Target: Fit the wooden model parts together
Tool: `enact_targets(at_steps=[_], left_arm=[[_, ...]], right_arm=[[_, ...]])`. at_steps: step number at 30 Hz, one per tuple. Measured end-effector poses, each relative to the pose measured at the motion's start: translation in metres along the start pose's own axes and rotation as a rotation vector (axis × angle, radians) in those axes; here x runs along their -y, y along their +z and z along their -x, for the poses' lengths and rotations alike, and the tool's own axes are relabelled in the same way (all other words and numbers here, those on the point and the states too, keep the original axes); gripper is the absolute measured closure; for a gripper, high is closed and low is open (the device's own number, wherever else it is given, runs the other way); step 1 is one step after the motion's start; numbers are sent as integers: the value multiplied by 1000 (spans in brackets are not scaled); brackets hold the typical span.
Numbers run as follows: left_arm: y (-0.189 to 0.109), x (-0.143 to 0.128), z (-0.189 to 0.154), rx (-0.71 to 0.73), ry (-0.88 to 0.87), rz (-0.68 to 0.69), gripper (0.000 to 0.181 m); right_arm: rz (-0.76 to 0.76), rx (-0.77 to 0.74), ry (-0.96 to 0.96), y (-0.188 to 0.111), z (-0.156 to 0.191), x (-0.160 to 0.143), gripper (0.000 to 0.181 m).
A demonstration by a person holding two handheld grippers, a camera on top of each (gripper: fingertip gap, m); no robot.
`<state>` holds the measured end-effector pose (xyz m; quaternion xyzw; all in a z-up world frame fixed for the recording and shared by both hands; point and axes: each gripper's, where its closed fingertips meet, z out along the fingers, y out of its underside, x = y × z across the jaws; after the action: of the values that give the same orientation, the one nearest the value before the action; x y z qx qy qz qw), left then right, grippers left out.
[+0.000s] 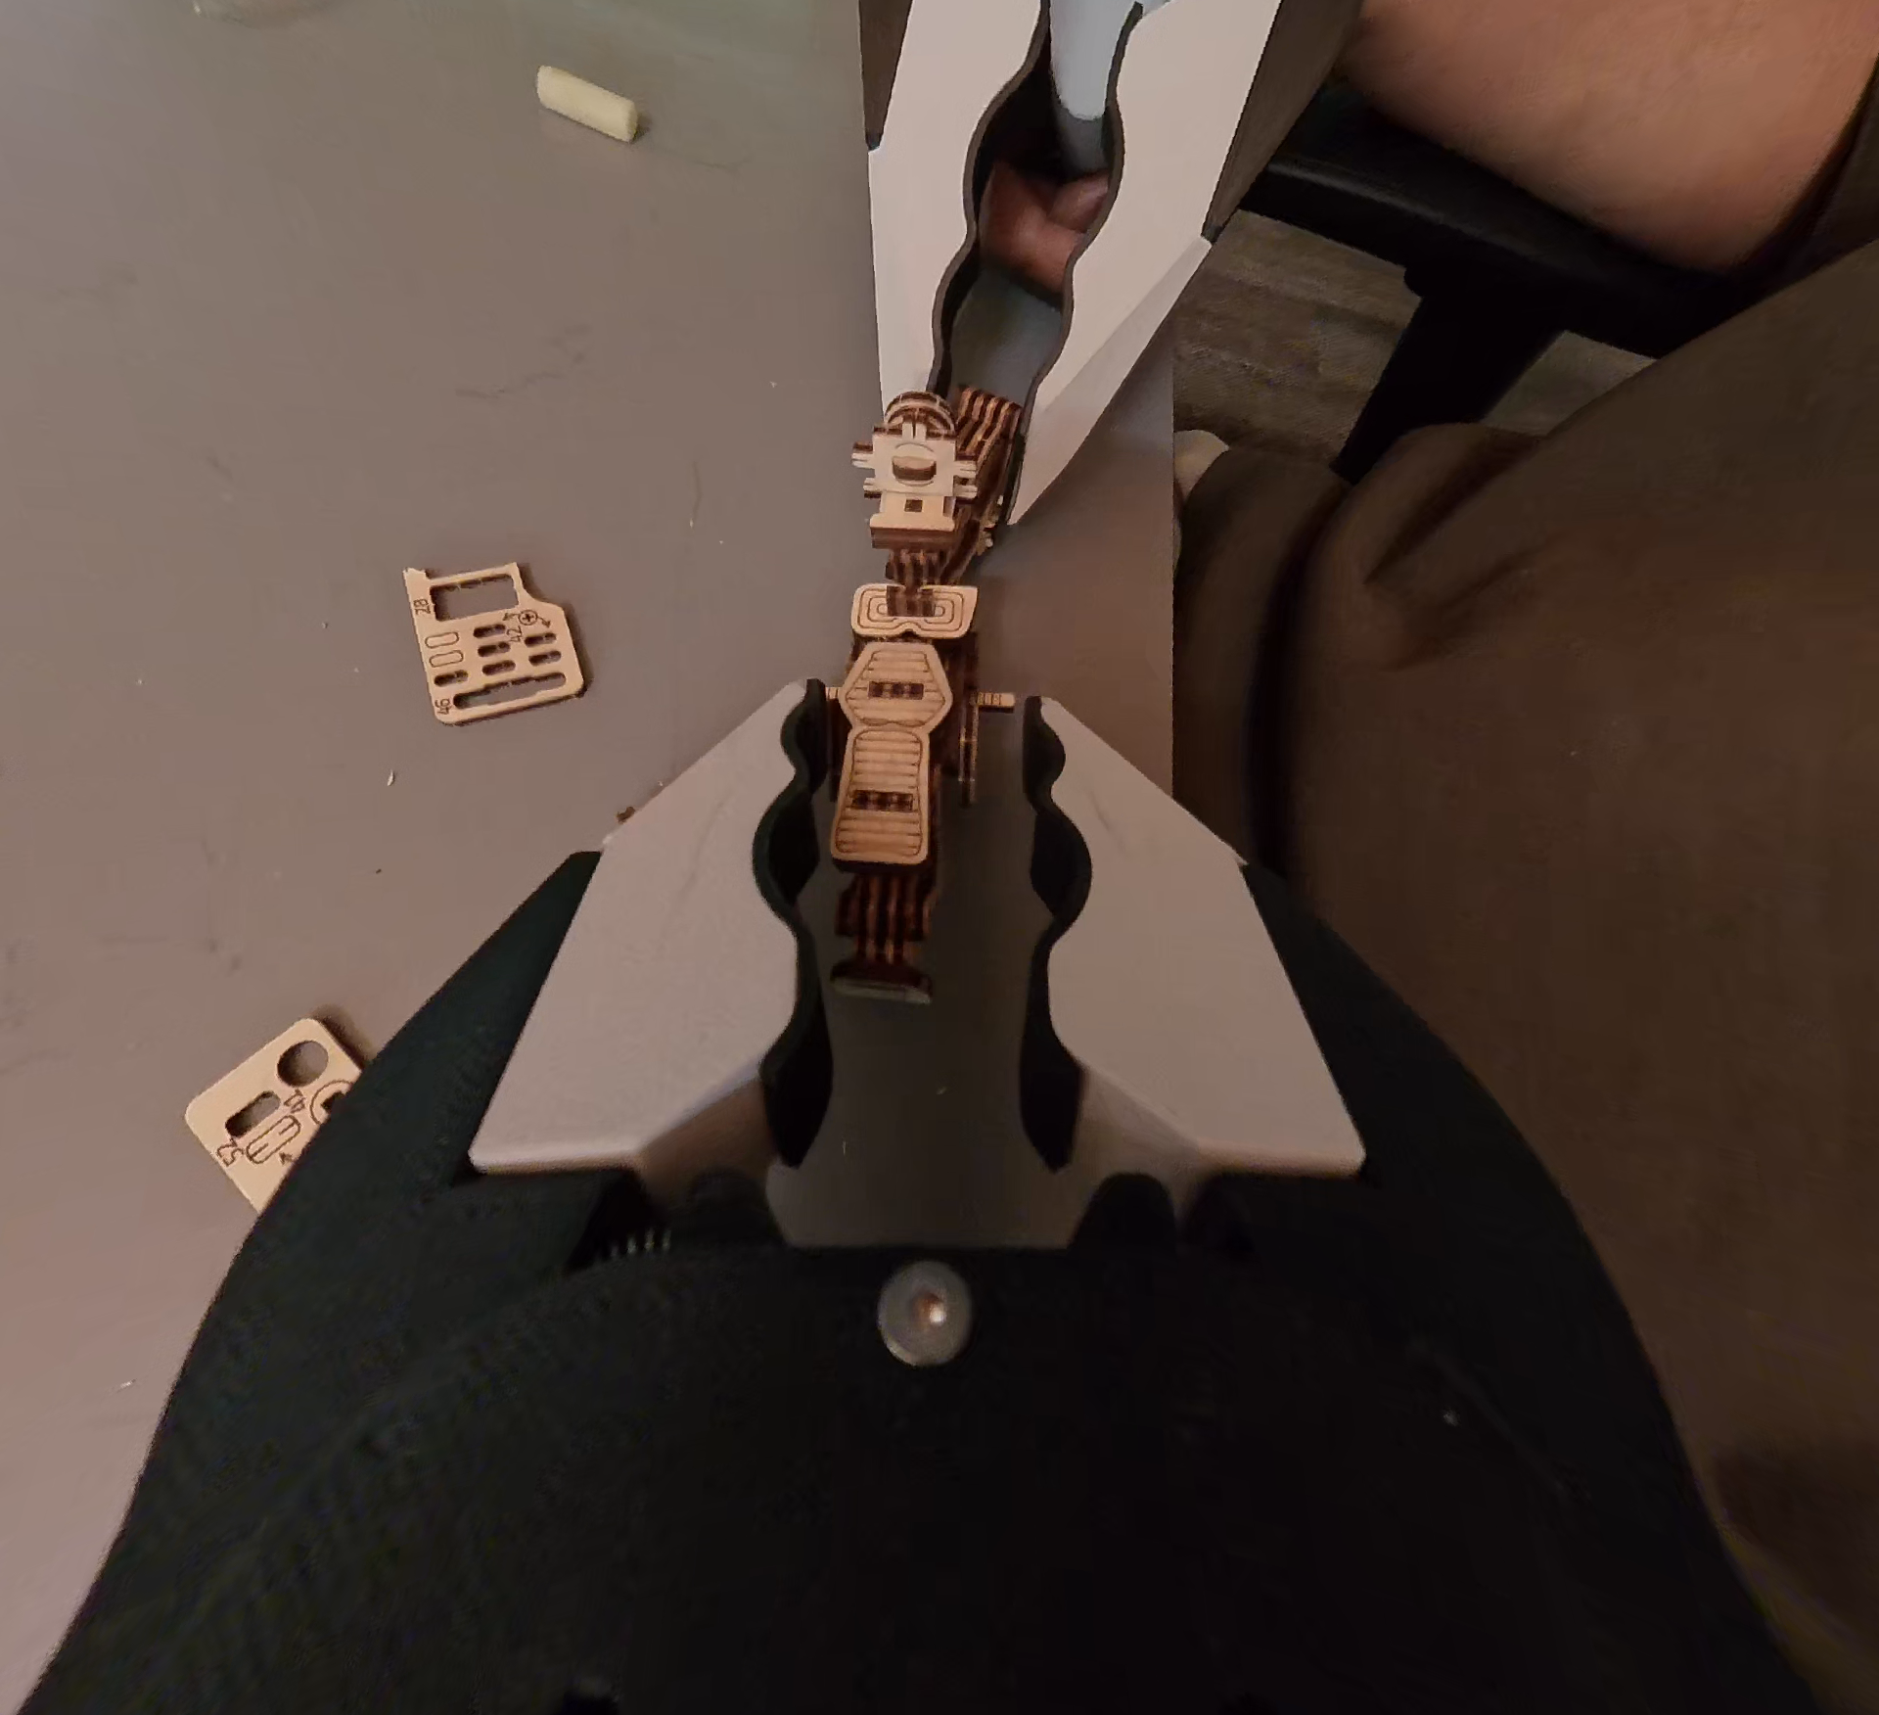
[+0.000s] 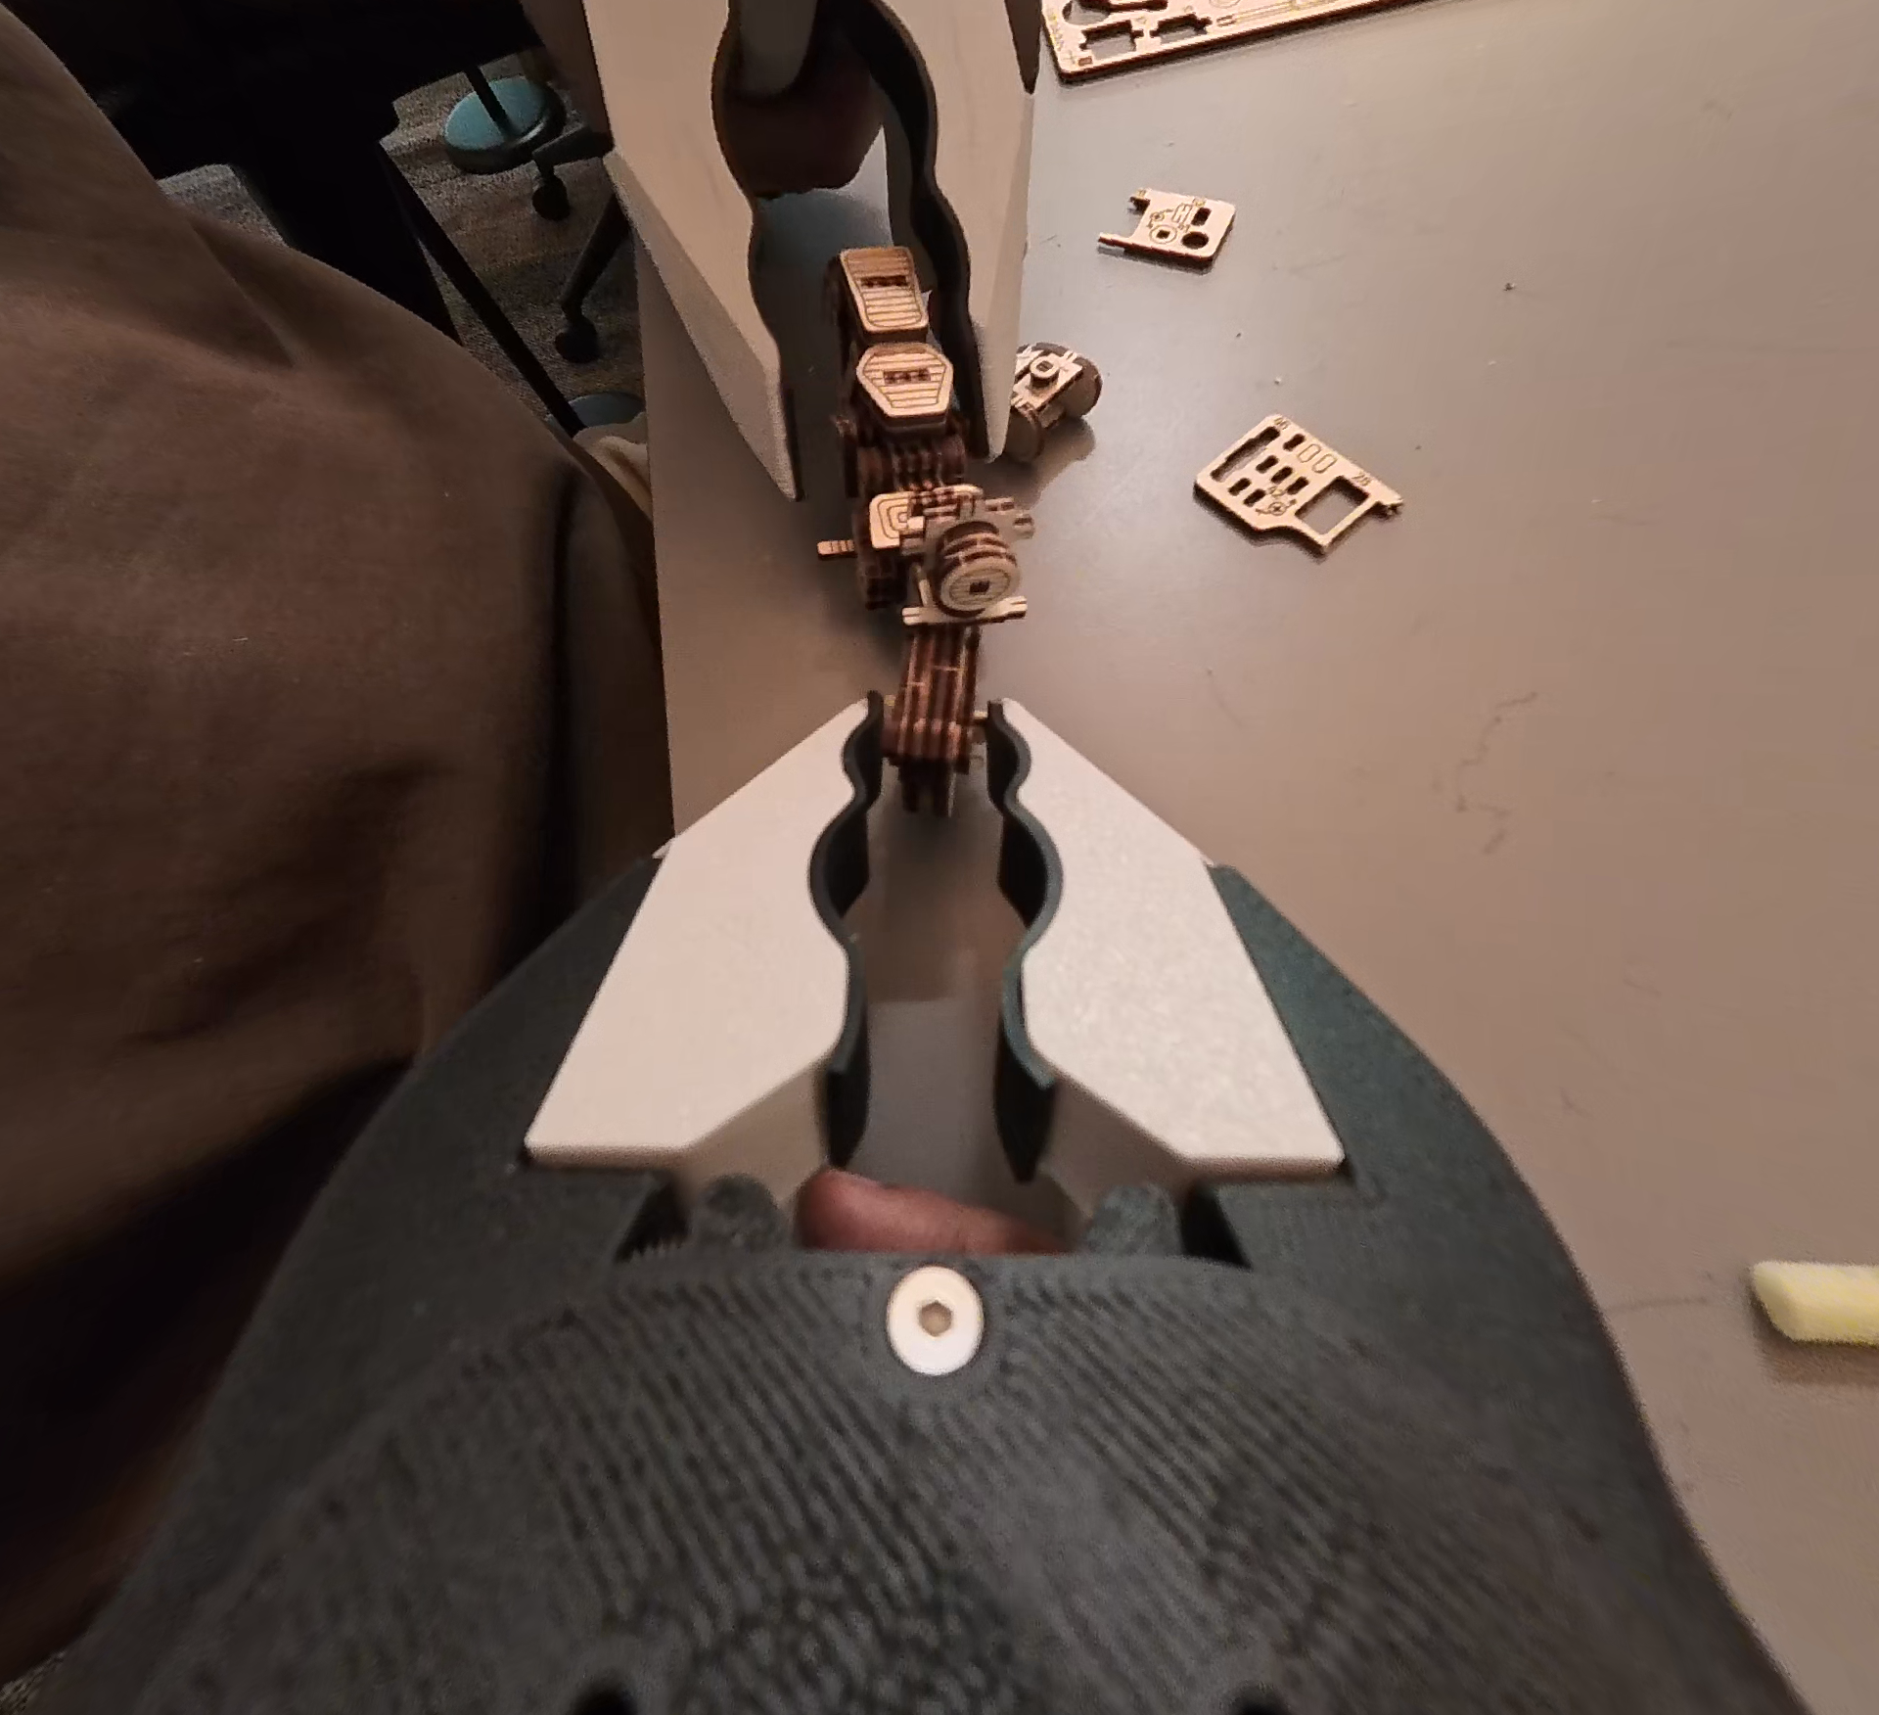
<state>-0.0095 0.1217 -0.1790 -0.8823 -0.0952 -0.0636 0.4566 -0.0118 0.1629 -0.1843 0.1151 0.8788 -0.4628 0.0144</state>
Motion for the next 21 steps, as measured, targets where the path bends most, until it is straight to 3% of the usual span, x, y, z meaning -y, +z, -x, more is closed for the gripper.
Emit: enact_targets(at_steps=[5,21], left_arm=[[0,1,4,27,3,-4,154],[2,8,-3,-82,-17,-61,154]], right_arm=[[-3,1,-2,0,0,0,163],[52,89,-85,-7,4,-3,163]])
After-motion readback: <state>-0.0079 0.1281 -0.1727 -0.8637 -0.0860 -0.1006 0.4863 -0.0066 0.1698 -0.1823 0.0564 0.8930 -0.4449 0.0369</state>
